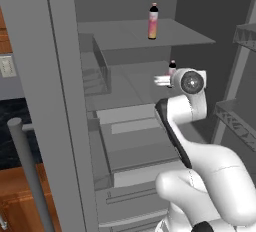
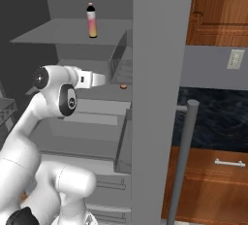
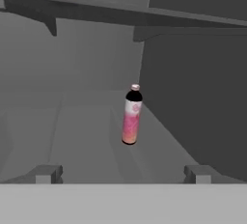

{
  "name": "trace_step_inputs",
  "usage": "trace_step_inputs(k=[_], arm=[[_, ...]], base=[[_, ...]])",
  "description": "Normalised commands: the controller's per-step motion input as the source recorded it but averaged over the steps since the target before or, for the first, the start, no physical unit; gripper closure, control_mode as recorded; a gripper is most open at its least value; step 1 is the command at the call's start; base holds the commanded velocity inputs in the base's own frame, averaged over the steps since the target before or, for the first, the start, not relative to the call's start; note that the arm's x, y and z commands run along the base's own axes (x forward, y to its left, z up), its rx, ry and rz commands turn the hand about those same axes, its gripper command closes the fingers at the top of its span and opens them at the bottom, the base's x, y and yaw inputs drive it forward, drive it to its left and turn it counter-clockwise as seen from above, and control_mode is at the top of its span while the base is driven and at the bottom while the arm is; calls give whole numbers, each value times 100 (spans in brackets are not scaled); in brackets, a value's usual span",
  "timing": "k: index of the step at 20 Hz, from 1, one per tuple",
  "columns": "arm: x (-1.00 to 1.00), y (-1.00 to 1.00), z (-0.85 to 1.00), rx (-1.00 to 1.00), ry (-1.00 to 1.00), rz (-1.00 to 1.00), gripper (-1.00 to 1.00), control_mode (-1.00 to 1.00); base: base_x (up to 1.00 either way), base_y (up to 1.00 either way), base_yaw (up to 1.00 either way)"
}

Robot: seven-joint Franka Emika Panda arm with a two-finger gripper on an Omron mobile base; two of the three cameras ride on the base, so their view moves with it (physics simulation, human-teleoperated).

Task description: Open the fridge, grab two sodas, and place both sodas inside the bowl with ice on the dining counter.

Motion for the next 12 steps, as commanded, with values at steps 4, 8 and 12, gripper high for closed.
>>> trace_step_inputs(k=[4,8,12], arm=[[31,-13,0,8,5,-6,-100,-100],[31,-5,0,7,9,-4,-100,-100],[27,0,0,1,5,-3,-100,-100]], base=[[0,0,0],[0,0,0],[0,0,0]])
